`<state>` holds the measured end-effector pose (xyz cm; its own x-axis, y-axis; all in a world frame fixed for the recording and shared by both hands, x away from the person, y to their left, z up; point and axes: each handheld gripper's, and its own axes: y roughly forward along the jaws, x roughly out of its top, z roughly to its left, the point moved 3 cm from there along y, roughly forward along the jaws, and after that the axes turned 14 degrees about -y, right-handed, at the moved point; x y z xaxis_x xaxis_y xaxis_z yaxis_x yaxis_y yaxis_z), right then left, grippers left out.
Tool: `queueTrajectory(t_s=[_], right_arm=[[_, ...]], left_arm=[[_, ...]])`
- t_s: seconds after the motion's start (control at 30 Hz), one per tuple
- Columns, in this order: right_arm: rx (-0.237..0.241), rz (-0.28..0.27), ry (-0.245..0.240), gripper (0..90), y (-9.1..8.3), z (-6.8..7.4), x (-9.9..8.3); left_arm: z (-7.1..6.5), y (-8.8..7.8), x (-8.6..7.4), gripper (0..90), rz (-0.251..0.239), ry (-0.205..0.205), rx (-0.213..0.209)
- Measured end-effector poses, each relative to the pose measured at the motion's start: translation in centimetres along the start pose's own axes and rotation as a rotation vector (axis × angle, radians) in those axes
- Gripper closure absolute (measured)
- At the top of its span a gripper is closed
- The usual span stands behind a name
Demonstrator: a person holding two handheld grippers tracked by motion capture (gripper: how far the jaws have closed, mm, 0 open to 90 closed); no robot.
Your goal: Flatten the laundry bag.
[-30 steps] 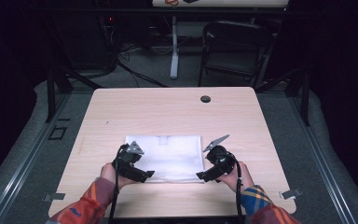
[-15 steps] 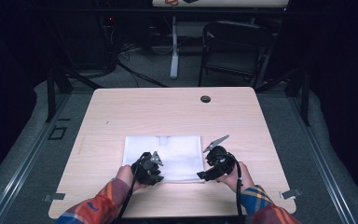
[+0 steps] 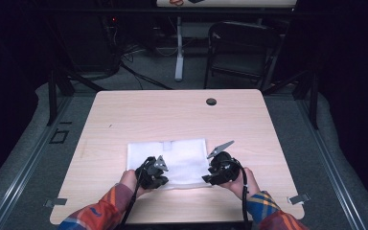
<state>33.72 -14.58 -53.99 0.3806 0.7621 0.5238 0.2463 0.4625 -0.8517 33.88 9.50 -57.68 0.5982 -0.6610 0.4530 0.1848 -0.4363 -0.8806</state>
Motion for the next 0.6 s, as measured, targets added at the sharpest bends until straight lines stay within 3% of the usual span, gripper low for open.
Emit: queueTrajectory(t_s=[0.6], right_arm=[[-0.005, -0.040, -0.073, 82.5, 0.3, 1.9, 1.0]], left_arm=[[0.2, -1.4, 0.5, 87.6, -0.086, 0.018, 0.030]])
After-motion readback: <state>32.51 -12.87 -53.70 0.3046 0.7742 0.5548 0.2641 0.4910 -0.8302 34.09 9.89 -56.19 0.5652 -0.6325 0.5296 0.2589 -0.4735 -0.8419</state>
